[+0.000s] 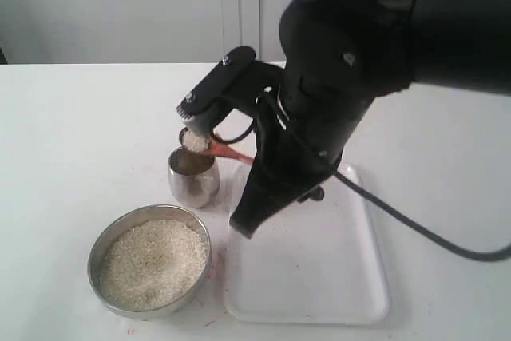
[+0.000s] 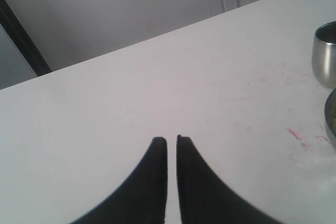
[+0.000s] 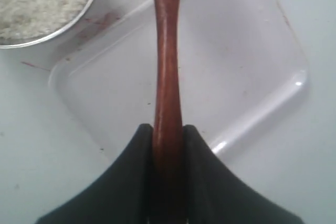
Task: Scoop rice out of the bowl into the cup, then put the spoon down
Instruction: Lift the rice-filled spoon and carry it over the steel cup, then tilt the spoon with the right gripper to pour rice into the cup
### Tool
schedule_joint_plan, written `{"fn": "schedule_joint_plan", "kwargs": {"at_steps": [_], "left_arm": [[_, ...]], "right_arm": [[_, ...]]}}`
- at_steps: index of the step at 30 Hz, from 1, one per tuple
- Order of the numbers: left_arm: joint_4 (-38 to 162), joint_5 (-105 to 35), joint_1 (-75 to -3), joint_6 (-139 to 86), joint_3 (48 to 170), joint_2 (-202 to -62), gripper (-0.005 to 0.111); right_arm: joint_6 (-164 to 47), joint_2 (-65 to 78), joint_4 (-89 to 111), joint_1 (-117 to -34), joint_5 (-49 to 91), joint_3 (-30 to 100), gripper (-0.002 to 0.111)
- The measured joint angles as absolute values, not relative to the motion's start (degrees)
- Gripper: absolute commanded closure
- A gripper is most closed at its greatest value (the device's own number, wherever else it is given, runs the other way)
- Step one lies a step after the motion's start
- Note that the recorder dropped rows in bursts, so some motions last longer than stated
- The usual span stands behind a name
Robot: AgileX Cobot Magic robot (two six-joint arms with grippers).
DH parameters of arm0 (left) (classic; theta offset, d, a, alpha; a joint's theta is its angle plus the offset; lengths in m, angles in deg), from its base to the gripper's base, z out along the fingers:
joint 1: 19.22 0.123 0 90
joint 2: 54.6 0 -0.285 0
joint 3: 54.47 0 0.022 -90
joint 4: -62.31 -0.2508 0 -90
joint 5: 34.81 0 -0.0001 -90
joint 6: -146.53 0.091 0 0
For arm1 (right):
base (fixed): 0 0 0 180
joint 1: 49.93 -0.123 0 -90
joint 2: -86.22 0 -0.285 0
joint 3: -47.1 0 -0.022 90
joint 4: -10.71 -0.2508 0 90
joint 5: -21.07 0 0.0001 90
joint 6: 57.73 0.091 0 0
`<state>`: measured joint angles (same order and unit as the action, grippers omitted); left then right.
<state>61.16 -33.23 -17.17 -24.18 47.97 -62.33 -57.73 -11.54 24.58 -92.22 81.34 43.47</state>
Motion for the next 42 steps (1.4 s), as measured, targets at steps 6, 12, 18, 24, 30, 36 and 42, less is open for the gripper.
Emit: {"fn": "schedule_joint_plan", "kwargs": {"at_steps": [6,12,18,24,30,36,42], "left_arm": [[61.2,-33.2,-17.2,-24.2,48.0,-62.3,0.092],[61.2,-33.2,-17.2,-24.2,48.0,-62.3,0.092],[61.2,-33.2,-17.2,-24.2,48.0,-62.3,0.092],[61.2,-33.2,-17.2,-24.2,48.0,-62.3,0.092],[61.2,-33.2,-17.2,-24.2,48.0,-62.3,0.092],[61.2,-33.2,-17.2,-24.2,48.0,-62.3,0.092],[61.2,-33.2,-17.2,-24.2,48.0,-62.3,0.092]], "right_arm": [[-59.1,-17.3,27.2,-91.0,87.1,52.3,0.108],[-62.0,-23.8,27.5,-90.8,88.3,56.9,0.108],[-64.8,-27.4,29.0,-90.8,88.2,57.3,0.108],[-64.9,-28.2,33.1,-90.8,87.5,57.3,0.108],[-65.0,-28.2,35.1,-90.8,86.0,57.3,0.108],[-65.2,-29.0,36.9,-90.8,85.7,57.4,0.108],[-65.3,-30.7,40.3,-91.1,86.3,57.4,0.108]]}}
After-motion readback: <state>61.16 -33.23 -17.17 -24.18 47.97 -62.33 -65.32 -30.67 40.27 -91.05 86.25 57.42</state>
